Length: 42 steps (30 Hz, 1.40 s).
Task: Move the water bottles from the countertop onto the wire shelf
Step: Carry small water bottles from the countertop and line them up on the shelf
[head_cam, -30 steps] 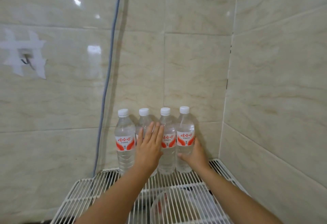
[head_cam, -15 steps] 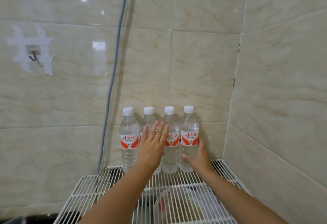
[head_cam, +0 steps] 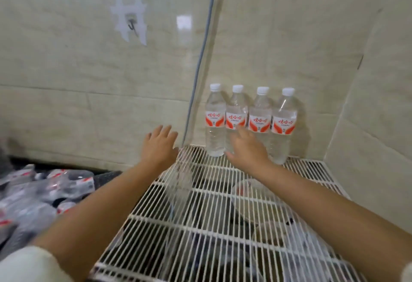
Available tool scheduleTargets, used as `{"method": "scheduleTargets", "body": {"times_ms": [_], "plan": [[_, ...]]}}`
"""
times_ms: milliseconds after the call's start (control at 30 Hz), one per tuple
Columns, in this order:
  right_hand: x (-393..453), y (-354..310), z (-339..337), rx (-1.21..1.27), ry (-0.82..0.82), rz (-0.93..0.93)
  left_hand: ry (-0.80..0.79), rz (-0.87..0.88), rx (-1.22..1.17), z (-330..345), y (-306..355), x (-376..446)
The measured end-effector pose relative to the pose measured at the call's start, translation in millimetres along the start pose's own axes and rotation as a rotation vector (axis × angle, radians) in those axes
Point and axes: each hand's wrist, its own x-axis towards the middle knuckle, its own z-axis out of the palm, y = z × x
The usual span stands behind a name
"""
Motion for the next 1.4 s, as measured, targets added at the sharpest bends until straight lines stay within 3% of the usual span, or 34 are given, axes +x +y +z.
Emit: {"method": "scheduleTargets", "body": {"times_ms": [100,233,500,700,800,1000,1167,1400], "plan": [[10,-74,6,-0.053,-0.088,-0.226,-0.060,-0.170,0.041,-8,-64,-48],[9,-177,21,-0.027,-0.125,-0.389,-0.018,-0.367,0.036,-17,-139,-122],[-22,-352,102,0.083,-0.323,-0.542,-0.203,-0.734,0.094,17,-262,-258],[-33,-427,196,0.169,-0.480,-0.318,-0.319,-0.923,-0.003,58,-341,-312],[-38,-440,245,0.242,-0.566,-0.138,-0.297,-1.004,-0.100,81,-379,-320],[-15,-452,315,0.328,-0.567,0.131,-0.225,-1.112,-0.293,122,-426,-303],[0,-456,342,0.499,-0.534,0.283,-0.185,-1.236,-0.359,134,-440,-292],[-32,-435,324,0.483,-0.507,0.248,-0.125,-1.208,-0.504,131,-432,-317]]}}
